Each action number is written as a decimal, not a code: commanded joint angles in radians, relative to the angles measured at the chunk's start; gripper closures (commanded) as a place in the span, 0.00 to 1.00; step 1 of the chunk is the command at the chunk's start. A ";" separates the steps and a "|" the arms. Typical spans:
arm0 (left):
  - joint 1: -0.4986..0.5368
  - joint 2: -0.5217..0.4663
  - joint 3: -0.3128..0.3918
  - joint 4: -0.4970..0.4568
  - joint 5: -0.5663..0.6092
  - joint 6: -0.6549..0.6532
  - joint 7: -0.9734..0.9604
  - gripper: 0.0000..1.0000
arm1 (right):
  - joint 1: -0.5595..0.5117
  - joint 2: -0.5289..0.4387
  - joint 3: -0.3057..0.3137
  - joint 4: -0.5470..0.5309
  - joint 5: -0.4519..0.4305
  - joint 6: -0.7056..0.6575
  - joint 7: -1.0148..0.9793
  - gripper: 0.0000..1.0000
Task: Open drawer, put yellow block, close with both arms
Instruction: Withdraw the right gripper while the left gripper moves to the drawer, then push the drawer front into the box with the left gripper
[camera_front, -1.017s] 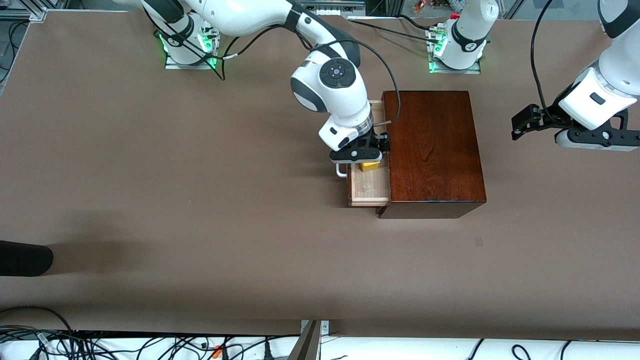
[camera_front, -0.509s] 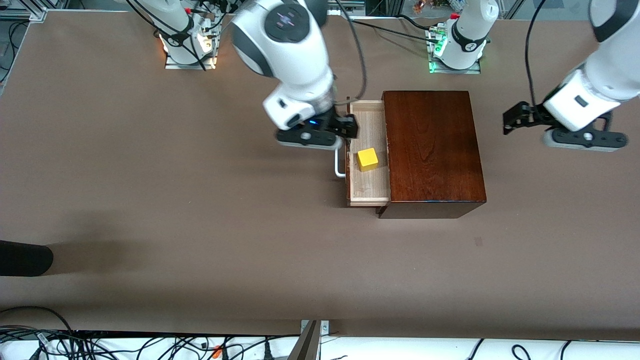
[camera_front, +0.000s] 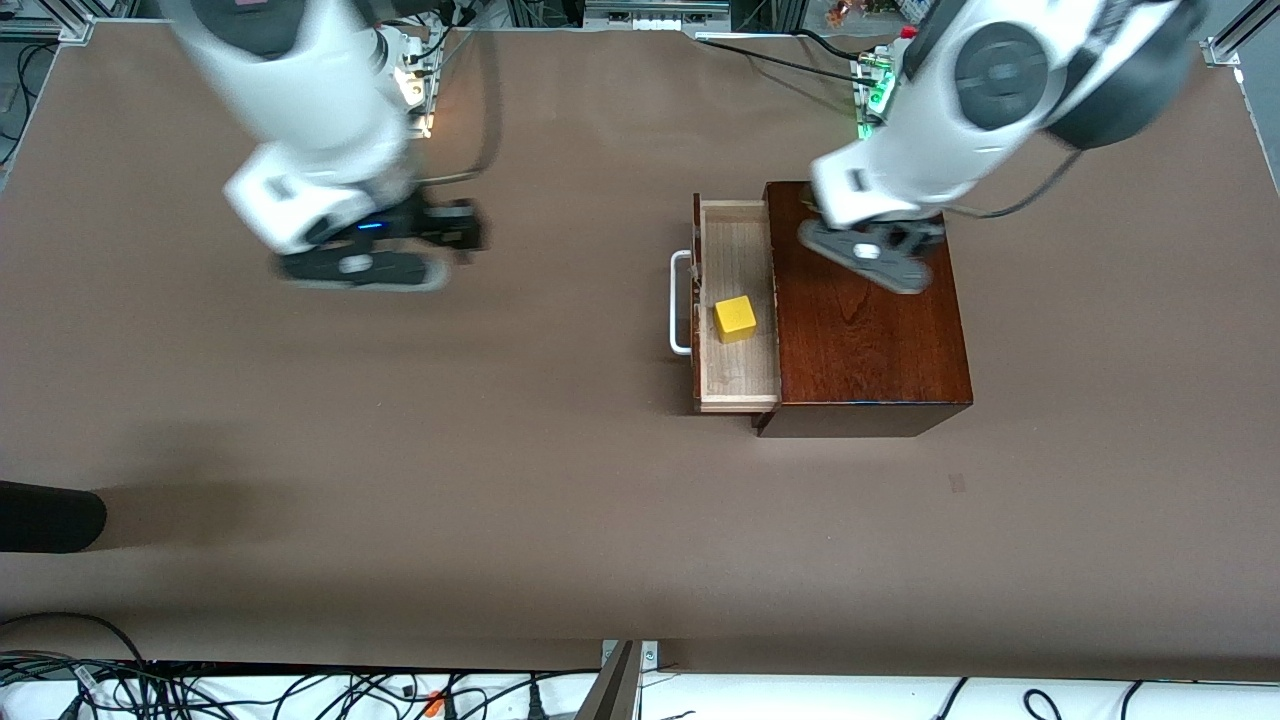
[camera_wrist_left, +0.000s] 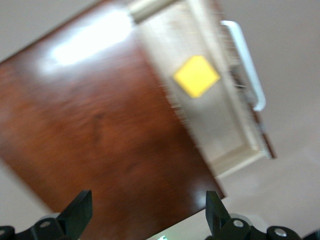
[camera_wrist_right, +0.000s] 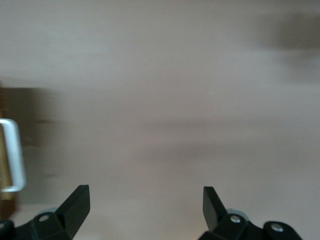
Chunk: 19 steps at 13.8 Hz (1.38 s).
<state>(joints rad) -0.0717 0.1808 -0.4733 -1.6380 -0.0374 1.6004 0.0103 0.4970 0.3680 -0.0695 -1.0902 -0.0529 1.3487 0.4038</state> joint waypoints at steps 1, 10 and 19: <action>0.006 0.126 -0.100 0.090 -0.012 0.054 0.095 0.00 | 0.005 -0.136 -0.143 -0.181 0.016 0.021 -0.198 0.00; -0.250 0.371 -0.133 0.090 0.239 0.427 0.484 0.00 | -0.272 -0.294 -0.169 -0.434 0.015 0.159 -0.490 0.00; -0.280 0.473 -0.130 0.075 0.455 0.423 0.507 0.00 | -0.474 -0.285 0.014 -0.456 0.015 0.194 -0.490 0.00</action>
<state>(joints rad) -0.3466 0.6278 -0.6008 -1.5898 0.3715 2.0377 0.4802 0.0487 0.1062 -0.0782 -1.5080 -0.0476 1.5176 -0.0842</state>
